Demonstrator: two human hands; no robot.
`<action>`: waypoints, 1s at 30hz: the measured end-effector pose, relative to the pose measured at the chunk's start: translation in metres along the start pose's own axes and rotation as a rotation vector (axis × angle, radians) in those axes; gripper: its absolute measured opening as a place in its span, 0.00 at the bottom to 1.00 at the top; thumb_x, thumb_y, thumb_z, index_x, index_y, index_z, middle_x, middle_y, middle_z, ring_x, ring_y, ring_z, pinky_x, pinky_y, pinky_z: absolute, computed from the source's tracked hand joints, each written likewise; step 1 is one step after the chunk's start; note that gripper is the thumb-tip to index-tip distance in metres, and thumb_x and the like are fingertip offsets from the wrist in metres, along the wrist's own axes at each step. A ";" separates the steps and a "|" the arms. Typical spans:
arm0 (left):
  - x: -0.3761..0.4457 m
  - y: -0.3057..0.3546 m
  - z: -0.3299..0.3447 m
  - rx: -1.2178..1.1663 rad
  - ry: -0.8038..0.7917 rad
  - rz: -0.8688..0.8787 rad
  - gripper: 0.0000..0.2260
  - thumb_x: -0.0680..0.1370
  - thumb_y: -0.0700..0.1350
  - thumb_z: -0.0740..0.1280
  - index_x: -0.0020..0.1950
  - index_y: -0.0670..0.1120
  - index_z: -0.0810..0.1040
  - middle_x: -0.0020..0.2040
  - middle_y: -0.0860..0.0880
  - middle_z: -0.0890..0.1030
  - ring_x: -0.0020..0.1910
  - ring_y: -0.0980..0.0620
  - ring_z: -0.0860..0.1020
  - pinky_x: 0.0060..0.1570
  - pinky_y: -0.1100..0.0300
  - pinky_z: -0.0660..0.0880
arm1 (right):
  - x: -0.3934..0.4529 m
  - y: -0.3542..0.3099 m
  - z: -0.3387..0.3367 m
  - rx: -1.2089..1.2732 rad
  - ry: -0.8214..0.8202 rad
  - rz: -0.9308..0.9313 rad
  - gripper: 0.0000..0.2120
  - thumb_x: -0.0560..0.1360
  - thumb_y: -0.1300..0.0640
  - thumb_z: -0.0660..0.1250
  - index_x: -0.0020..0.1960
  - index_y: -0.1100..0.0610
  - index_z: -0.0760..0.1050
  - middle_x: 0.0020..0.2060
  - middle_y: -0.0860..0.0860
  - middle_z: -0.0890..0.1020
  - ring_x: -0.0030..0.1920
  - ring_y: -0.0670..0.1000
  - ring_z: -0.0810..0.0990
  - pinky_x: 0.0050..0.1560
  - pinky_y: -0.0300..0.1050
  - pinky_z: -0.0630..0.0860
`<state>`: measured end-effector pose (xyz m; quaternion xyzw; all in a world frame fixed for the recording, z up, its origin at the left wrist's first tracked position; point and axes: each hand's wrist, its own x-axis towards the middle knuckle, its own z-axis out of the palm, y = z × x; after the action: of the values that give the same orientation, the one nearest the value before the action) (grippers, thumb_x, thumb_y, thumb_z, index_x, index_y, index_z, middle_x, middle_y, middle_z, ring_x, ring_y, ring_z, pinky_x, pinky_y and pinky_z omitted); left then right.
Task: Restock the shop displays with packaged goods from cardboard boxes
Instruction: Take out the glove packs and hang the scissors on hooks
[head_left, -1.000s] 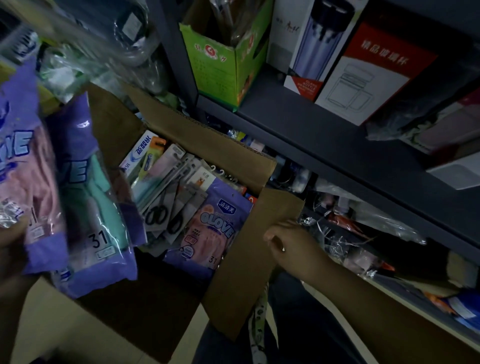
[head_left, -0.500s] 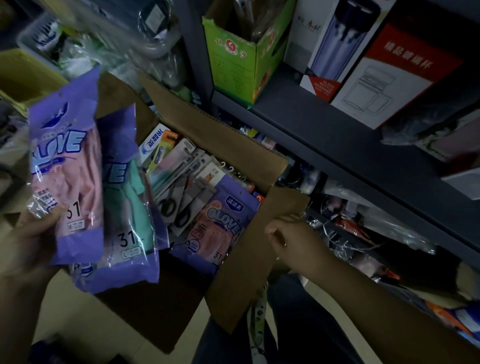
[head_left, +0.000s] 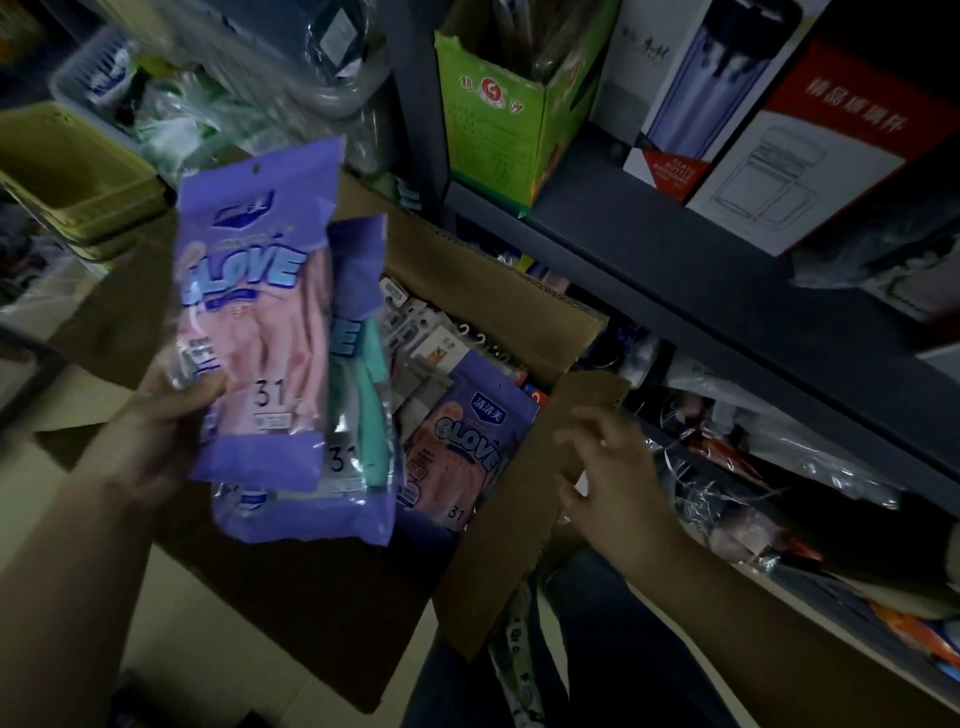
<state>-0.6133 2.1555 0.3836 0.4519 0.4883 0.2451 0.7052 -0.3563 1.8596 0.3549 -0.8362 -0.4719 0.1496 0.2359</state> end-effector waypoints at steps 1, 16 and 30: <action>-0.005 0.008 0.022 0.039 -0.039 -0.030 0.17 0.76 0.31 0.58 0.45 0.48 0.84 0.36 0.55 0.85 0.35 0.60 0.83 0.36 0.65 0.80 | -0.001 0.000 0.001 -0.009 0.014 0.066 0.26 0.60 0.69 0.75 0.57 0.58 0.76 0.58 0.58 0.74 0.59 0.55 0.68 0.55 0.48 0.68; 0.019 -0.088 0.074 1.082 -0.121 -0.307 0.30 0.68 0.46 0.75 0.65 0.37 0.69 0.56 0.39 0.77 0.58 0.41 0.77 0.55 0.54 0.72 | 0.005 0.005 0.005 -0.089 0.029 0.129 0.24 0.59 0.68 0.76 0.55 0.61 0.78 0.54 0.59 0.77 0.56 0.55 0.64 0.50 0.49 0.71; -0.038 -0.055 0.055 1.073 0.102 0.078 0.13 0.76 0.42 0.68 0.60 0.44 0.75 0.50 0.45 0.79 0.45 0.46 0.79 0.47 0.56 0.75 | 0.042 -0.020 -0.004 -0.144 0.013 -0.147 0.14 0.69 0.58 0.59 0.53 0.57 0.76 0.51 0.52 0.76 0.48 0.55 0.78 0.47 0.52 0.77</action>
<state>-0.5837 2.0771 0.3594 0.7540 0.5614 0.0089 0.3409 -0.3475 1.9030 0.3674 -0.8150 -0.5401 0.0920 0.1886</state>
